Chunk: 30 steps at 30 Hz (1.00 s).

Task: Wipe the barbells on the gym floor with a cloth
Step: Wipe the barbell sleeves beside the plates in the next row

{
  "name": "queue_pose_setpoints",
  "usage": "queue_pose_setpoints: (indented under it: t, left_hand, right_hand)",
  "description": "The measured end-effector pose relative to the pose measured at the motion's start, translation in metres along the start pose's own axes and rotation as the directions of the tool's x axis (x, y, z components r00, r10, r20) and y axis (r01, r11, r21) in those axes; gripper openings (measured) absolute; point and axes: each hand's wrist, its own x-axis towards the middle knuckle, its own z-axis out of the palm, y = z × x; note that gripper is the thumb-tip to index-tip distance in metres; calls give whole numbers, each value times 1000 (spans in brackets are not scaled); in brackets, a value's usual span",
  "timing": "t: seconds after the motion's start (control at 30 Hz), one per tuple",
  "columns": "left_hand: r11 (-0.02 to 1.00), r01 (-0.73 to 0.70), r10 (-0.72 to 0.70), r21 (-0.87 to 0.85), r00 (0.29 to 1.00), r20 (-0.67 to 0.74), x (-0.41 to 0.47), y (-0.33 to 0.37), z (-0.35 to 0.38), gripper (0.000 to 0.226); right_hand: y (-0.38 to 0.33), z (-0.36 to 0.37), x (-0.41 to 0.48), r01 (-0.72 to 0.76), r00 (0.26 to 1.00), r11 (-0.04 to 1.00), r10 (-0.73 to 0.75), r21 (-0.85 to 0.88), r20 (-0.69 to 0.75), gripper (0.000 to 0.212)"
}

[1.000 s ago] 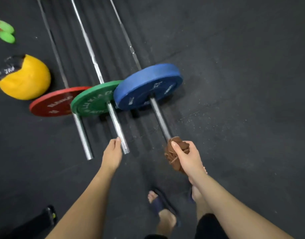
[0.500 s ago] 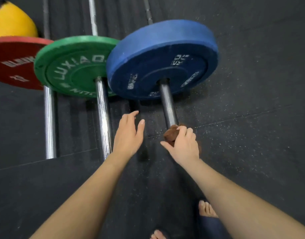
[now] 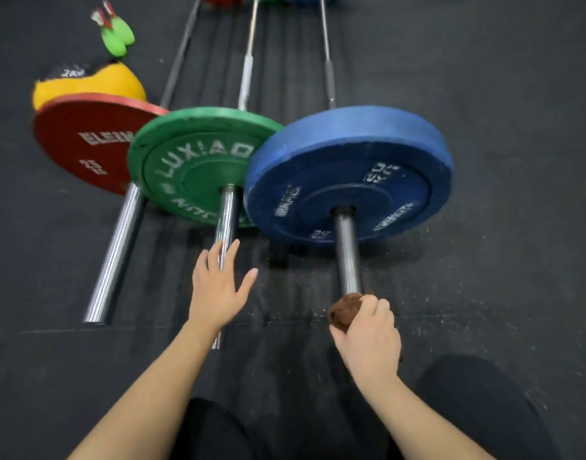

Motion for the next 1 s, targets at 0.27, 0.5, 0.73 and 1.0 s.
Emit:
queue_pose_setpoints:
  t: [0.27,0.5,0.73,1.0]
  left_hand:
    - [1000,13,-14,17,999,30,-2,2,4,76]
    - [1000,20,-20,8,999,36,4,-2,3,74]
    - [999,12,-11,50,1000,-17,5,-5,8,76]
    - [998,14,-13,62,1000,-28,7,0,12,75]
  right_hand:
    - [-13,-1,8,-94,995,994,95,-52,13,71]
    - [-16,4,10,-35,999,998,33,-59,-32,59]
    - [-14,7,8,-18,999,999,17,-42,-30,61]
    - [-13,8,13,-50,999,999,51,-17,10,62]
